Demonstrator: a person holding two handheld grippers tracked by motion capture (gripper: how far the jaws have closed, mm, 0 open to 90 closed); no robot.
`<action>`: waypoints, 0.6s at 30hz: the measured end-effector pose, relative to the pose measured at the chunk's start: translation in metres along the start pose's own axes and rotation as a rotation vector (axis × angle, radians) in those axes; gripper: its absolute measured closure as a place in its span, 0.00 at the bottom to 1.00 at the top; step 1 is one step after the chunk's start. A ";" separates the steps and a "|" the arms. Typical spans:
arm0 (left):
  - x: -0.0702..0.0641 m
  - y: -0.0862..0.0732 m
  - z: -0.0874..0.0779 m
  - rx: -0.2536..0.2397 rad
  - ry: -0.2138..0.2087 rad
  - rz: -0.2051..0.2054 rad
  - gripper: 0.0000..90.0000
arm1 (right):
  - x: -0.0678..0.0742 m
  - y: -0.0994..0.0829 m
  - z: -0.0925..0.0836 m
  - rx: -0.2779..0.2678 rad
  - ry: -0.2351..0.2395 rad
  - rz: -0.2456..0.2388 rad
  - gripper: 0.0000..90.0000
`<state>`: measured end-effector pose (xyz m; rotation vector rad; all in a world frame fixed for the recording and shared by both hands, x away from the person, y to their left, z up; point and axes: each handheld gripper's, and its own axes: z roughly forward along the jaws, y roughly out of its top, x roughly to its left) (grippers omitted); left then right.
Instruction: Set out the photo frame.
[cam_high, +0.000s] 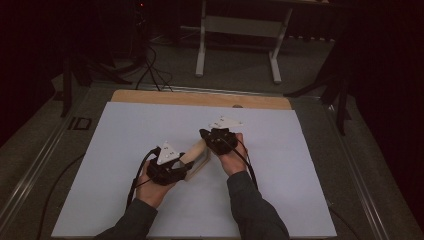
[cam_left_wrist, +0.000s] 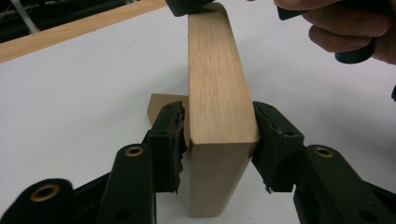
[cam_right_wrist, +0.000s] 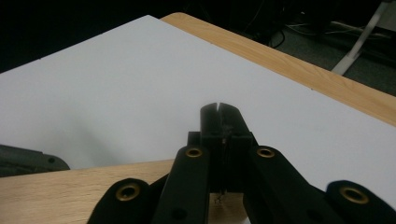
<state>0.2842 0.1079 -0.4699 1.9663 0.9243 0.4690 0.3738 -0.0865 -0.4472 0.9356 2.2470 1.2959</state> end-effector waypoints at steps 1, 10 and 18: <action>0.000 0.000 0.000 0.000 0.000 0.000 0.61 | 0.000 0.000 0.000 0.000 0.000 0.000 0.99; 0.002 0.000 -0.001 0.011 0.027 -0.003 0.59 | 0.001 -0.001 -0.004 0.010 -0.015 -0.003 0.99; 0.007 0.000 0.004 0.030 0.052 -0.036 0.58 | 0.000 -0.003 -0.010 0.021 -0.026 -0.003 0.99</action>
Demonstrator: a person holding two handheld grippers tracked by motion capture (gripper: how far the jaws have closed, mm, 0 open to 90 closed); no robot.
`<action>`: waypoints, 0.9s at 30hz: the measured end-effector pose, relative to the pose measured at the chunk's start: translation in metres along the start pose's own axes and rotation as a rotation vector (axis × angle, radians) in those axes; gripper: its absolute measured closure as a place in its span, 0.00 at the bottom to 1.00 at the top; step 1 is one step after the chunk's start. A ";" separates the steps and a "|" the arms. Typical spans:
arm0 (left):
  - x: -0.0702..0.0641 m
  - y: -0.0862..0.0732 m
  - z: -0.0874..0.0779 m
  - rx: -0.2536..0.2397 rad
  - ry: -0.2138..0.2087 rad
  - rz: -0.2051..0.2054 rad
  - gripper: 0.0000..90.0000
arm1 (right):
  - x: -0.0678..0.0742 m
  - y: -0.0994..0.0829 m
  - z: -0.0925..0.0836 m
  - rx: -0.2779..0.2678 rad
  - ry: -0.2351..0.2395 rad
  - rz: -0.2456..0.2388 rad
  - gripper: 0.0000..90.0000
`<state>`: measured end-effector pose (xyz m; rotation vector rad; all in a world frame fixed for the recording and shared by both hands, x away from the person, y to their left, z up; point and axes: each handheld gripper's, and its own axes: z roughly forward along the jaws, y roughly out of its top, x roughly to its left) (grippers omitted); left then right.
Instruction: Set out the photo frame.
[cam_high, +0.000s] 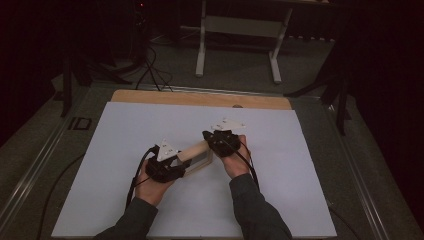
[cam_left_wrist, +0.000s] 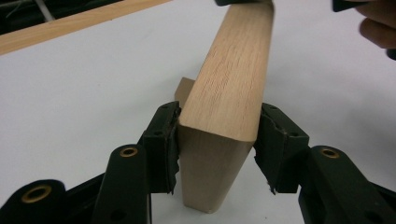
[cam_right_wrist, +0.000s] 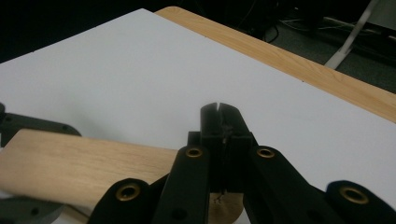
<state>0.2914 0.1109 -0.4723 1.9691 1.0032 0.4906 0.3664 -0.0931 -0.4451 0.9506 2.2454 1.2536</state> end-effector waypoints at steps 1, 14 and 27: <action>0.000 0.000 0.000 0.000 0.000 0.000 0.58 | 0.000 0.000 0.000 0.000 0.000 0.000 0.99; 0.005 0.002 0.006 0.014 0.016 -0.015 0.53 | 0.000 -0.006 -0.012 0.001 -0.008 0.002 0.99; 0.012 0.002 0.009 0.018 0.016 -0.036 0.51 | 0.003 -0.008 -0.018 0.016 -0.014 -0.015 1.00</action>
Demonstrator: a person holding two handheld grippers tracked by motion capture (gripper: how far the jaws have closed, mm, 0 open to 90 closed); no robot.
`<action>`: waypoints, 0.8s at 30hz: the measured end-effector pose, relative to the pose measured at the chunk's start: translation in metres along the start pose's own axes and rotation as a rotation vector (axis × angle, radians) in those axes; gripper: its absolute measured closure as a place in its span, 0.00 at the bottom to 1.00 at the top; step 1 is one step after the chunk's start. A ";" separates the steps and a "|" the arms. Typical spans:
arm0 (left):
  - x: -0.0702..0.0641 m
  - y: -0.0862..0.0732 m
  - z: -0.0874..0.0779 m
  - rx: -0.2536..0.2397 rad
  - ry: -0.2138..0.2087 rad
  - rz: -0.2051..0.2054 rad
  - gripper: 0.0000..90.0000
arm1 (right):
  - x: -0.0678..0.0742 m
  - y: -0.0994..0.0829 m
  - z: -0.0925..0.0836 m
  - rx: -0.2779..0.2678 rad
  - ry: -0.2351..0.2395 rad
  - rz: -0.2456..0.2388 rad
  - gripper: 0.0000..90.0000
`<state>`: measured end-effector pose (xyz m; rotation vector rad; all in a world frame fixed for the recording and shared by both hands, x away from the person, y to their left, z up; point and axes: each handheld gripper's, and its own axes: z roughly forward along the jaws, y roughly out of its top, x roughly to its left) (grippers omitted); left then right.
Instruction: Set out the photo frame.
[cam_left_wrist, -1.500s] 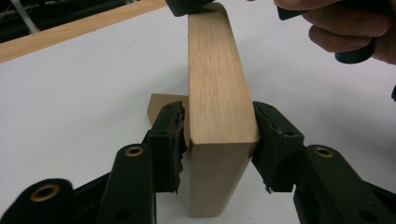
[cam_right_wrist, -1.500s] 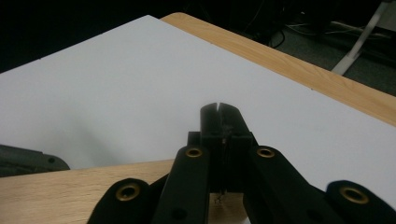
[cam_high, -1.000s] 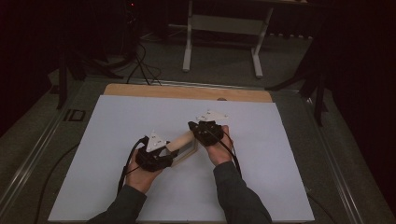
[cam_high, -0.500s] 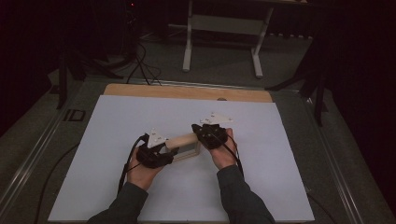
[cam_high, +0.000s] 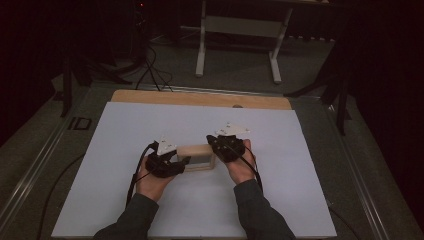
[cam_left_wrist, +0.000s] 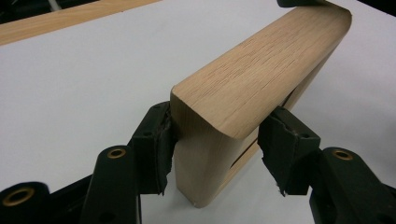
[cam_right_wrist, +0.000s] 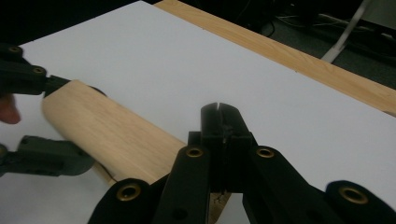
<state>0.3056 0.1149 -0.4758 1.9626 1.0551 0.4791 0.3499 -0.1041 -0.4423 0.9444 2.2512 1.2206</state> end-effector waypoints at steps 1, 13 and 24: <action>0.000 0.000 0.000 0.000 0.000 -0.002 0.51 | 0.001 0.000 -0.001 0.000 -0.001 -0.004 0.99; 0.001 -0.001 0.000 -0.007 -0.008 -0.002 0.51 | -0.001 0.001 -0.004 -0.011 0.031 -0.012 0.92; 0.004 -0.003 -0.004 -0.009 -0.008 -0.014 0.53 | -0.002 -0.002 -0.016 -0.043 0.075 -0.042 0.59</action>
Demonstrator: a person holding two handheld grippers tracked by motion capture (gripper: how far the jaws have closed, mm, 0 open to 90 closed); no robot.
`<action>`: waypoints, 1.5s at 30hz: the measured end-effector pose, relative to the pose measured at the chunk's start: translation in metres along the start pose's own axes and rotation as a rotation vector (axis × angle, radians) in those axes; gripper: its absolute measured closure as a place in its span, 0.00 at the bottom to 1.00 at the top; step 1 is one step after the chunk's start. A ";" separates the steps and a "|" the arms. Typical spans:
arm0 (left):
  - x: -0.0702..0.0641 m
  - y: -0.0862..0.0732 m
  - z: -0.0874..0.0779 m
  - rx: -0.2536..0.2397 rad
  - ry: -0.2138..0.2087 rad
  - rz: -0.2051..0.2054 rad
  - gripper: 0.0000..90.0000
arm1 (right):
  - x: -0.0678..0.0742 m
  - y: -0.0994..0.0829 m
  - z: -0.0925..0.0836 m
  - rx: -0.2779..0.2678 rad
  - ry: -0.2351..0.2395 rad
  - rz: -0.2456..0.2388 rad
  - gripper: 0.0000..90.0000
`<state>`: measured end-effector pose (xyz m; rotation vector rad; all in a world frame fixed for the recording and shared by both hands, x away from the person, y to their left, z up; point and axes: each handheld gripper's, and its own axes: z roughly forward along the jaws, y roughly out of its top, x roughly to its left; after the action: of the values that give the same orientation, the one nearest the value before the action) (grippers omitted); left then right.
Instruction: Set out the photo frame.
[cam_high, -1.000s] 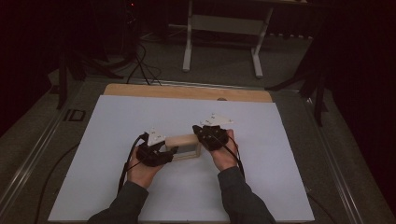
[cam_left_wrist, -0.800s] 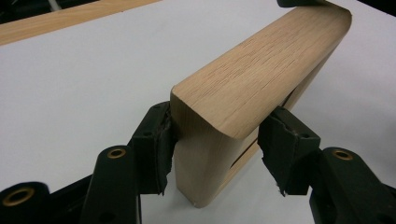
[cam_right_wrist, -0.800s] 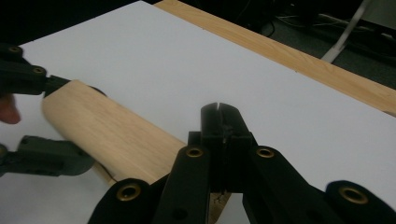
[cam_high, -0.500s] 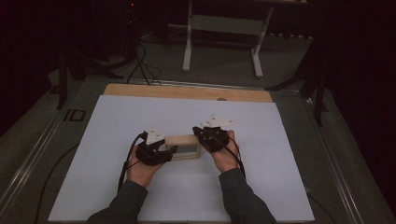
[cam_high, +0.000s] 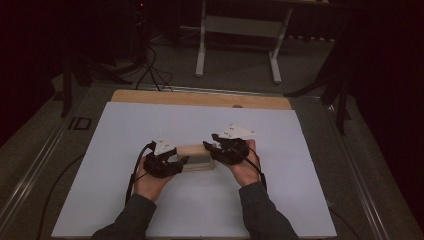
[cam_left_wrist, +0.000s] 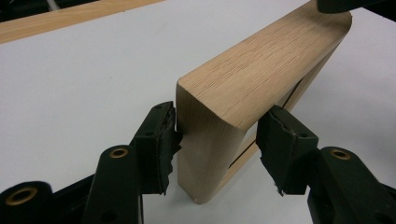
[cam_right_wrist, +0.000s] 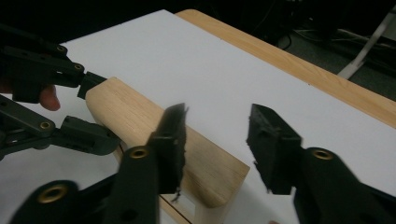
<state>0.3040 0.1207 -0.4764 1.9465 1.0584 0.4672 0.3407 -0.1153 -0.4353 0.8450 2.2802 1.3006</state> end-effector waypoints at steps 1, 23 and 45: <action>0.000 0.000 0.000 0.000 -0.001 -0.002 0.53 | -0.001 -0.002 0.000 0.001 0.004 0.000 0.57; 0.000 0.000 -0.001 0.000 0.005 0.000 0.57 | -0.006 -0.027 0.009 0.055 0.100 0.030 0.40; -0.001 0.002 0.001 0.003 0.015 0.020 0.57 | -0.007 -0.035 0.014 0.081 0.065 0.004 0.52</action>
<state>0.3051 0.1194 -0.4751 1.9606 1.0501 0.4927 0.3432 -0.1248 -0.4728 0.8468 2.3970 1.2625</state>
